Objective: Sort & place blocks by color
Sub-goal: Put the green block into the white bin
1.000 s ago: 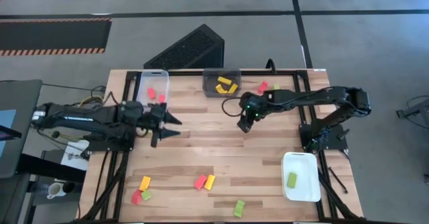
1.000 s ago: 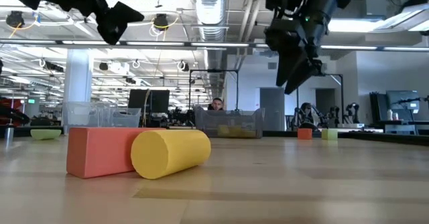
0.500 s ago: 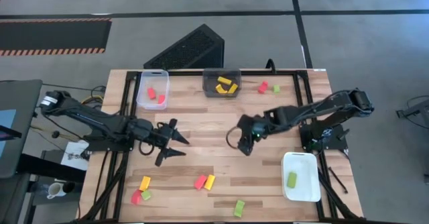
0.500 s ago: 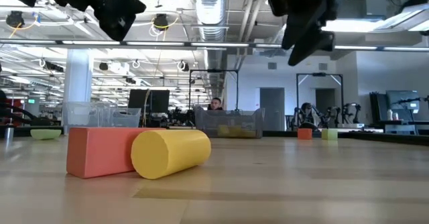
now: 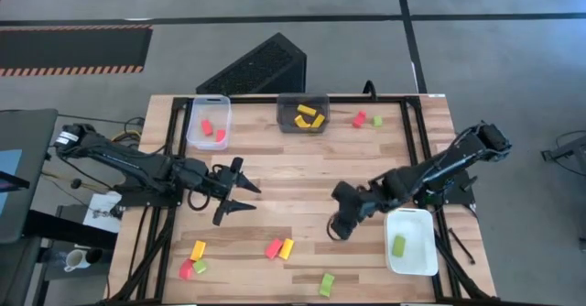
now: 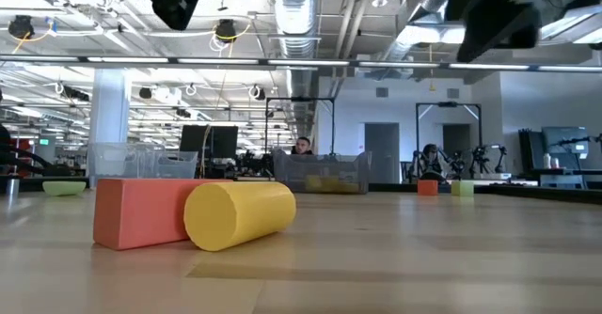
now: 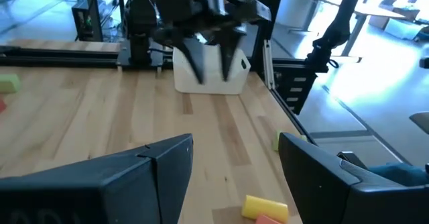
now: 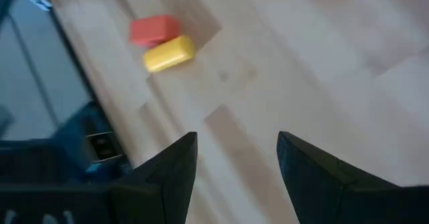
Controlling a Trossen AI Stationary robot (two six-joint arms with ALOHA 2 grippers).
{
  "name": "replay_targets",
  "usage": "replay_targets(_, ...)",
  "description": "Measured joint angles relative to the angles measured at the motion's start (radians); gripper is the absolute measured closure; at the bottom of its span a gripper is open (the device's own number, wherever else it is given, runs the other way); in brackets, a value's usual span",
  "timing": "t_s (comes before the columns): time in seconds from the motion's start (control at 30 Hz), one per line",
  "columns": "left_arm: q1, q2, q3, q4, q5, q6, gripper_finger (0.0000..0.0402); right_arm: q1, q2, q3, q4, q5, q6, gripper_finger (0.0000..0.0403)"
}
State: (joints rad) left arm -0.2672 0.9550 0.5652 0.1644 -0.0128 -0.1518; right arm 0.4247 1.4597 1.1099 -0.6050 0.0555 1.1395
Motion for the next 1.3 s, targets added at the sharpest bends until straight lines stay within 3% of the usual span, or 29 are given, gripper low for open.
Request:
replay_targets(0.27,0.0,0.0,0.0,-0.024,0.0,0.062,0.0198,0.169,0.108,0.075,0.05,-0.004,0.381,0.0175)
replay_targets(0.37,0.001,0.0,0.0,-0.034,0.001,0.083,0.0198,0.187,0.219,0.19,0.02,-0.043,0.469,0.0175)
replay_targets(0.63,0.001,0.0,0.0,-0.039,0.03,0.091,0.0198,0.186,0.534,0.632,-0.388,-0.099,0.599,0.0175)
replay_targets(0.8,0.0,0.0,0.0,-0.046,0.089,0.096,0.0198,0.203,0.667,0.796,-0.414,-0.133,0.682,0.0175)
replay_targets(1.0,0.0,0.0,0.0,-0.049,0.122,0.136,0.0198,0.215,0.784,0.862,-0.421,-0.16,0.799,0.0175)
replay_targets(1.3,0.0,0.0,-0.001,-0.05,0.123,0.186,0.0198,0.224,0.819,0.865,-0.441,-0.156,0.873,0.0175)
